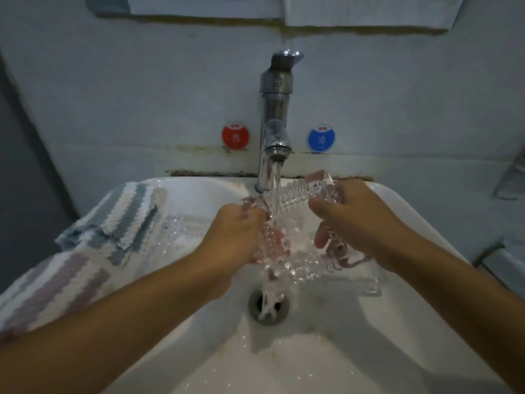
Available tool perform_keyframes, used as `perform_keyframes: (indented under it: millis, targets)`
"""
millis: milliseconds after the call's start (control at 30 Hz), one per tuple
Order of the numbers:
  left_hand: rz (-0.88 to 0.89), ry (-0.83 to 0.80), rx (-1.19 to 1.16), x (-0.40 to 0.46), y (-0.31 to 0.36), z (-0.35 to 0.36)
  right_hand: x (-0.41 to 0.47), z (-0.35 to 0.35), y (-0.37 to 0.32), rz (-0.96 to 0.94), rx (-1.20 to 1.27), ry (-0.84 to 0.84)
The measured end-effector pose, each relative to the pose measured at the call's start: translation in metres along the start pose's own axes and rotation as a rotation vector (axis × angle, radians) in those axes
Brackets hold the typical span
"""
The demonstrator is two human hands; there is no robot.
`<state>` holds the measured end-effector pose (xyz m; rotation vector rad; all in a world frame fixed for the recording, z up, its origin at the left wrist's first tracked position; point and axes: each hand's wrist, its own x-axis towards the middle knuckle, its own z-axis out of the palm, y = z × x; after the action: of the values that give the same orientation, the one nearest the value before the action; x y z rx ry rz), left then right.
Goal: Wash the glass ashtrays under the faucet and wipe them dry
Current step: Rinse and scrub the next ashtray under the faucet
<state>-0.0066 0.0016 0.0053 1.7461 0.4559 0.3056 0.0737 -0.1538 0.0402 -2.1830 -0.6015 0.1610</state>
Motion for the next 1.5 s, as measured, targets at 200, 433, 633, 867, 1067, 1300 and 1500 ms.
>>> perform_keyframes:
  millis: [200, 433, 633, 867, 1067, 1300, 1500]
  targets:
    - [0.079, -0.041, 0.022, -0.012, -0.003, 0.009, -0.001, 0.009, 0.000, -0.034, -0.007, 0.201]
    - [0.042, -0.029, -0.063, -0.012, -0.006, 0.017, -0.002, 0.011, -0.001, 0.044, 0.058, 0.201]
    - [-0.027, 0.024, -0.090, -0.008, -0.009, 0.012, -0.009, 0.019, -0.006, 0.067, 0.012, 0.109]
    - [-0.109, -0.243, -0.091, 0.001, -0.010, 0.011, -0.001, 0.009, 0.002, 0.048, 0.076, 0.223]
    - [-0.202, -0.195, -0.326, -0.006, -0.014, 0.016, 0.000, 0.014, 0.005, -0.002, 0.068, 0.286]
    - [-0.125, -0.070, -0.144, -0.005, -0.005, 0.012, 0.002, 0.008, 0.002, 0.096, 0.057, 0.125]
    - [-0.120, -0.011, -0.031, -0.003, 0.001, 0.003, 0.005, 0.005, 0.005, 0.118, 0.095, 0.055]
